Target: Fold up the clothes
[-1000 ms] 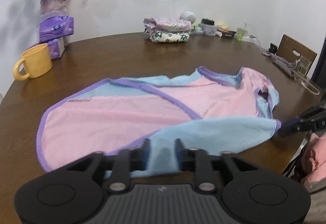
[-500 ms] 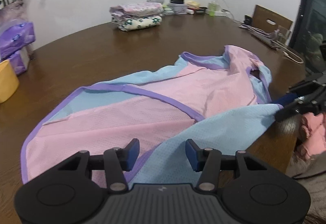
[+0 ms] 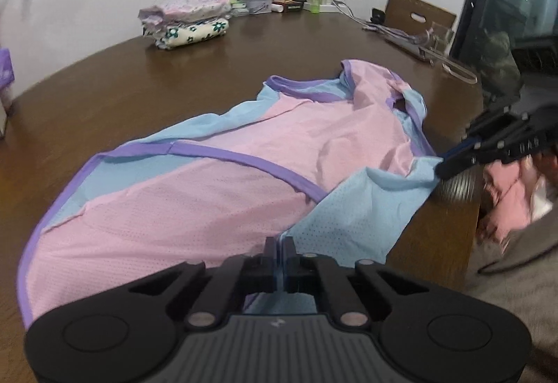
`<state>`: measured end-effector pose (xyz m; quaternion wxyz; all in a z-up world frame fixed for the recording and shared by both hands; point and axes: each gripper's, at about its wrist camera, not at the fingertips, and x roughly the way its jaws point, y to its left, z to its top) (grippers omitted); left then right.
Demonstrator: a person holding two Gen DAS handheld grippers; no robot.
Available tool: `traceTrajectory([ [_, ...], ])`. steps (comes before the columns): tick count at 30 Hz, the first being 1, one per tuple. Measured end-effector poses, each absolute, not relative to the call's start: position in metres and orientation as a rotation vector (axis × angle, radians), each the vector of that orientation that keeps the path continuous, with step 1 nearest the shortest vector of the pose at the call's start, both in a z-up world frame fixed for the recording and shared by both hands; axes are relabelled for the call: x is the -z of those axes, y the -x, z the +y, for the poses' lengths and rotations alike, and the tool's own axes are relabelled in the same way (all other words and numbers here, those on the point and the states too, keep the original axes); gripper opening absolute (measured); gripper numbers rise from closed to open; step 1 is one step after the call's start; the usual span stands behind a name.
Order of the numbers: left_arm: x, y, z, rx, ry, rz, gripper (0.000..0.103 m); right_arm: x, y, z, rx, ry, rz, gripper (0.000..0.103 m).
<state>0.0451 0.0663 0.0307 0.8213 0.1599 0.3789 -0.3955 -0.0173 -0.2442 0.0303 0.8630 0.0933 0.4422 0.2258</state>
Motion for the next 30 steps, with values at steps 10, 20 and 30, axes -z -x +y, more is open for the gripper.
traceTrajectory([
  [10,-0.054,-0.038,0.084,0.76,-0.256,0.767,0.052,-0.055,0.011,-0.259,-0.444,-0.174,0.903,0.039],
  [20,-0.058,-0.134,0.055,0.506,-0.138,0.884,0.055,-0.069,-0.091,-0.243,-0.376,-0.044,0.814,0.046],
  [30,-0.031,-0.198,0.069,0.381,0.139,0.975,0.043,-0.035,-0.174,-0.23,-0.376,-0.119,0.921,0.04],
])
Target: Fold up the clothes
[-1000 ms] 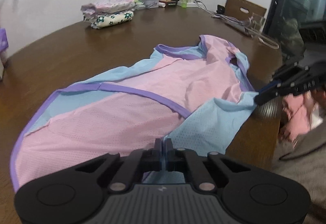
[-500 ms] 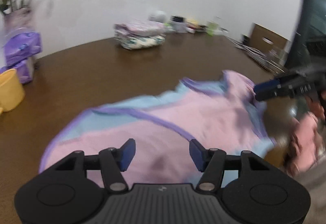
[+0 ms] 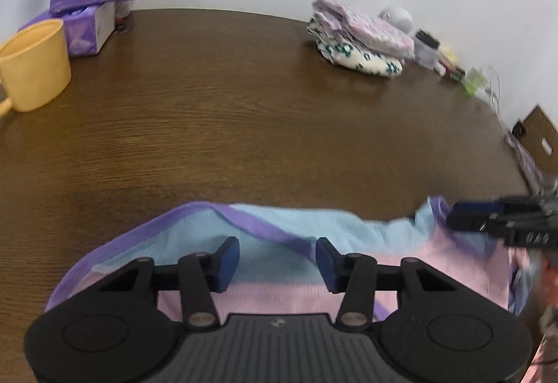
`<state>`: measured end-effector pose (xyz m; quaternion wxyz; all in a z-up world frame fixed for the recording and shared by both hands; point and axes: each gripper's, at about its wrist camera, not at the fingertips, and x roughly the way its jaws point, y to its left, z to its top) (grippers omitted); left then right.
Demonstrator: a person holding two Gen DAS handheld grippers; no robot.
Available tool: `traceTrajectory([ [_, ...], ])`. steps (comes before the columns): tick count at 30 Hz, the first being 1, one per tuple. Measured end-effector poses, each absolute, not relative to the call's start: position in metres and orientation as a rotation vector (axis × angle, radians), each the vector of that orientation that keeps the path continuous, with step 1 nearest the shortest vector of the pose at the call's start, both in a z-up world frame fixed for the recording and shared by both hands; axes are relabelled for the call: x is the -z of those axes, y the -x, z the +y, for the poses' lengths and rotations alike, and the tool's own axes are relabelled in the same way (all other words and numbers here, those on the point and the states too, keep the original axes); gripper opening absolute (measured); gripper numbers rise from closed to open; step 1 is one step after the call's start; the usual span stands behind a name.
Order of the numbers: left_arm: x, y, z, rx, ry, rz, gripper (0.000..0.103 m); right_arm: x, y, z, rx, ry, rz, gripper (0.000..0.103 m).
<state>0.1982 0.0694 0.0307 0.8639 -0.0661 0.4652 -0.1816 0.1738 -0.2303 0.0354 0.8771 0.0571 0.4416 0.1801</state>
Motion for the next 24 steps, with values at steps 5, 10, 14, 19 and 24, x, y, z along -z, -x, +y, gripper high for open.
traceTrajectory([
  [5,-0.026,-0.21,0.075,0.377,0.205,0.964,0.03,-0.025,-0.192,-0.224,-0.358,-0.154,0.96,0.022],
  [10,-0.02,-0.221,0.076,0.379,0.241,0.956,0.003,-0.023,-0.199,-0.232,-0.347,-0.192,0.946,0.004],
  [14,-0.016,-0.229,0.075,0.382,0.26,0.936,0.002,-0.029,-0.206,-0.245,-0.33,-0.232,0.906,0.003],
  [19,-0.013,-0.241,0.076,0.346,0.268,0.901,0.001,-0.032,-0.223,-0.259,-0.282,-0.268,0.873,0.002],
  [24,-0.014,-0.259,0.078,0.29,0.261,0.882,0.001,-0.025,-0.245,-0.263,-0.246,-0.266,0.874,0.002],
])
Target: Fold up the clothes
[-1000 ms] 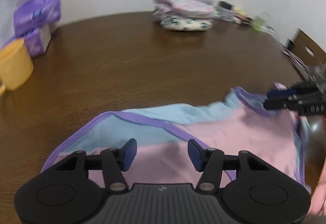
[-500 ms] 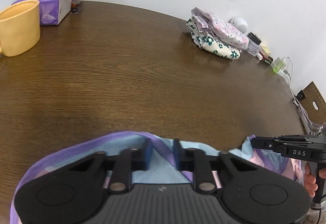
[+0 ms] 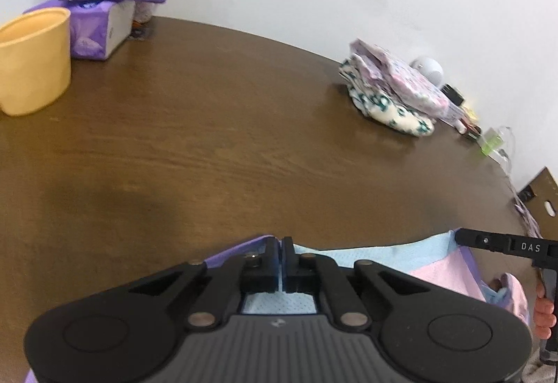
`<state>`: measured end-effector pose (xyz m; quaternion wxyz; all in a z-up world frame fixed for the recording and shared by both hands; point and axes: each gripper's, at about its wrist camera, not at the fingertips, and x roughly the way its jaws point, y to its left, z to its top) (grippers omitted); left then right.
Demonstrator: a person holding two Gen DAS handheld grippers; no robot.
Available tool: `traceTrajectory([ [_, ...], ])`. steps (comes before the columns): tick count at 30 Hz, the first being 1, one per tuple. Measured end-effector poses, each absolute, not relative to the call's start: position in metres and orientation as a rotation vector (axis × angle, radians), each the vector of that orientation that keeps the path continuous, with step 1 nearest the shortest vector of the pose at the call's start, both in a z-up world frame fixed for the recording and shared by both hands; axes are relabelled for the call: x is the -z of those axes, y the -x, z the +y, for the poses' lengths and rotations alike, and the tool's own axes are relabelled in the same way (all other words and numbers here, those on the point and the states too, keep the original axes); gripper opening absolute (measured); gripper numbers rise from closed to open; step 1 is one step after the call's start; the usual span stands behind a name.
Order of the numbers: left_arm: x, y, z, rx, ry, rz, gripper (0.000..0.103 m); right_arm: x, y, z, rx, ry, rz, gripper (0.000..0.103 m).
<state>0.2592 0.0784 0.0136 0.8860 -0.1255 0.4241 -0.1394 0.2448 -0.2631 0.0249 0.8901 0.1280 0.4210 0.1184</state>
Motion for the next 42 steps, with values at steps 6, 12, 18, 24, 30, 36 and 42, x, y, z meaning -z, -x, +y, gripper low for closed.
traceTrajectory([
  [6,-0.014,-0.281,0.084,0.2,0.235,0.851,0.001,-0.019,-0.283,-0.251,-0.228,-0.248,0.875,0.002],
  [12,-0.012,-0.292,0.095,0.182,0.241,0.83,0.001,-0.012,-0.313,-0.234,-0.223,-0.214,0.872,0.002],
  [18,-0.01,-0.296,0.096,0.173,0.223,0.805,0.001,-0.009,-0.321,-0.23,-0.215,-0.206,0.852,0.002],
  [24,-0.008,-0.289,0.088,0.155,0.18,0.769,0.003,-0.008,-0.318,-0.227,-0.212,-0.174,0.829,0.002],
  [30,-0.012,-0.282,0.09,0.173,0.231,0.755,0.054,-0.014,-0.308,-0.218,-0.214,-0.114,0.802,0.044],
  [36,-0.027,-0.262,0.075,0.141,0.163,0.706,0.075,-0.035,-0.276,-0.222,-0.184,-0.057,0.698,0.078],
  [42,-0.061,-0.223,0.07,0.172,0.115,0.61,0.083,-0.045,-0.223,-0.233,-0.195,-0.015,0.653,0.095],
])
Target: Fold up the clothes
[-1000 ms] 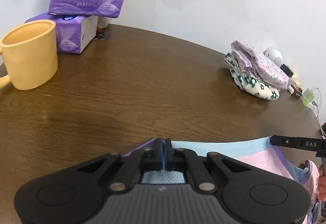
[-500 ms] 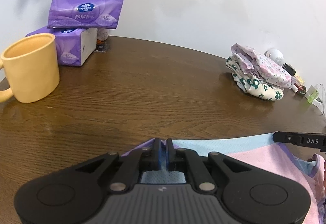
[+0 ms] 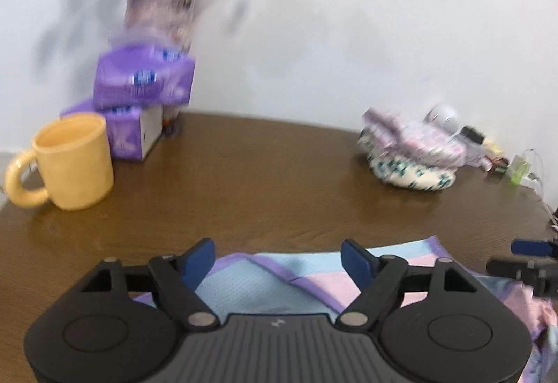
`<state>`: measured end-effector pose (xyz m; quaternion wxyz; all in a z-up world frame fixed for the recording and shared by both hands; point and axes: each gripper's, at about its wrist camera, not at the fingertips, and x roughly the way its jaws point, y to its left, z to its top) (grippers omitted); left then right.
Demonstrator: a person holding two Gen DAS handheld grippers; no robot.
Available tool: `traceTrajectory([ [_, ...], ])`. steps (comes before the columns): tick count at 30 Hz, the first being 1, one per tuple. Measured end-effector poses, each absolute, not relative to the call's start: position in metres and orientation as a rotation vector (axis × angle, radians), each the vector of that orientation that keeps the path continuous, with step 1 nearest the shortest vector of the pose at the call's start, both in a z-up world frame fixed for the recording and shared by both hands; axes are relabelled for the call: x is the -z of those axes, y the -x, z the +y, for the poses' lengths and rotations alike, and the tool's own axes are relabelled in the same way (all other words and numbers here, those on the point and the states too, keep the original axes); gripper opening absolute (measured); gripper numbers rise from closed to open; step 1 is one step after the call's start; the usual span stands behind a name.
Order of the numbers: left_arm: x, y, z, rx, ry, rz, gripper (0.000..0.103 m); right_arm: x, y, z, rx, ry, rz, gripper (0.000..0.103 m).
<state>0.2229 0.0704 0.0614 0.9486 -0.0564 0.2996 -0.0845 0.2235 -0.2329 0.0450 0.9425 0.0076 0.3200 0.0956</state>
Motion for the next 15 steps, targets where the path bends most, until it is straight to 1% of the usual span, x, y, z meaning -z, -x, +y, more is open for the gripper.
traceTrajectory([
  [1,-0.066,-0.214,0.07,0.183,0.107,0.602,0.084,-0.046,-0.214,-0.236,-0.193,-0.01,0.649,0.1],
  [5,-0.07,-0.18,0.064,0.226,0.042,0.613,0.085,-0.047,-0.177,-0.254,-0.156,-0.003,0.641,0.102],
  [11,-0.056,-0.127,0.048,0.301,-0.071,0.641,0.086,-0.039,-0.126,-0.283,-0.114,-0.058,0.641,0.102],
  [15,-0.043,-0.105,0.042,0.333,-0.068,0.68,0.085,-0.031,-0.097,-0.295,-0.1,-0.104,0.643,0.102],
])
